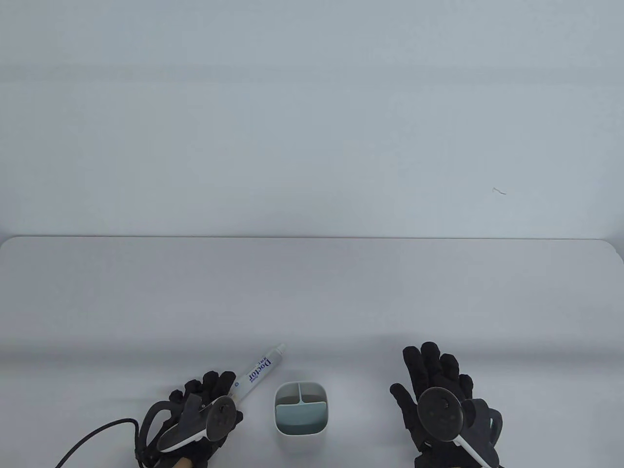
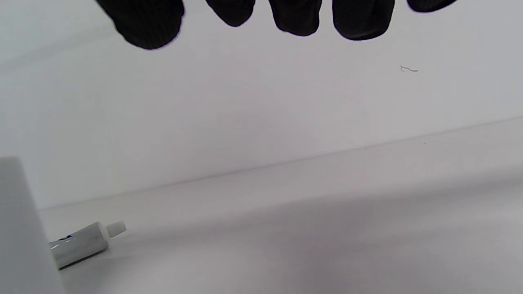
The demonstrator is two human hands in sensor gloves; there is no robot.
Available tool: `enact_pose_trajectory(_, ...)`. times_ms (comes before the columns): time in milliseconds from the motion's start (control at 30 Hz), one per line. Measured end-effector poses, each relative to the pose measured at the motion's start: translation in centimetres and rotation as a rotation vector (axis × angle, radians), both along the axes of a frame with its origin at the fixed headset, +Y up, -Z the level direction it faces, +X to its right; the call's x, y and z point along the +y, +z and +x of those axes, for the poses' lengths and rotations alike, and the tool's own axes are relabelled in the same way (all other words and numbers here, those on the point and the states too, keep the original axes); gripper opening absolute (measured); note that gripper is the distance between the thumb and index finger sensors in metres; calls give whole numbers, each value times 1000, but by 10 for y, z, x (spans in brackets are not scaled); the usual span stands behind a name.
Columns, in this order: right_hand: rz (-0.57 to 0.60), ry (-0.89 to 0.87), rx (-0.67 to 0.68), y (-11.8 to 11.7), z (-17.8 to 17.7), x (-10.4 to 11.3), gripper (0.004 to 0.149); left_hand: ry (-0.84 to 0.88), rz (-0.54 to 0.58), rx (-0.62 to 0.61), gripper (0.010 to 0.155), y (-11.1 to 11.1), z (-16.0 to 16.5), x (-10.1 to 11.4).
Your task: Insert toothpaste into the toothbrush holder
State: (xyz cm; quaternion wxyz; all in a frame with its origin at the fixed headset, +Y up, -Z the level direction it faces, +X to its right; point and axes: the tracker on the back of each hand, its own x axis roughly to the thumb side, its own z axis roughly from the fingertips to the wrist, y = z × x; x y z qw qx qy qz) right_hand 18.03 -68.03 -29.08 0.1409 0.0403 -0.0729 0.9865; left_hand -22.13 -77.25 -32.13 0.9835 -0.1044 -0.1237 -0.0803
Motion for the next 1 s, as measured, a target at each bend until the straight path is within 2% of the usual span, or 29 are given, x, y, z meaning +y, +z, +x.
enact_pose_trajectory(200, -7, -2, 7, 0, -1, 0, 68, -53, -64, 31, 70, -3, -2, -12)
enact_pose_trajectory(400, -20, 10, 15, 1, -4, -2, 68, -134, -85, 19, 67, -2, 3, -15)
enact_pose_trajectory(567, -21, 19, 25, 3, -8, -2, 67, -130, -93, 17, 65, -1, 3, -14)
enact_pose_trajectory(1000, -38, -1, 47, 3, -10, -3, 66, -248, 46, -34, 59, 2, 12, -9)
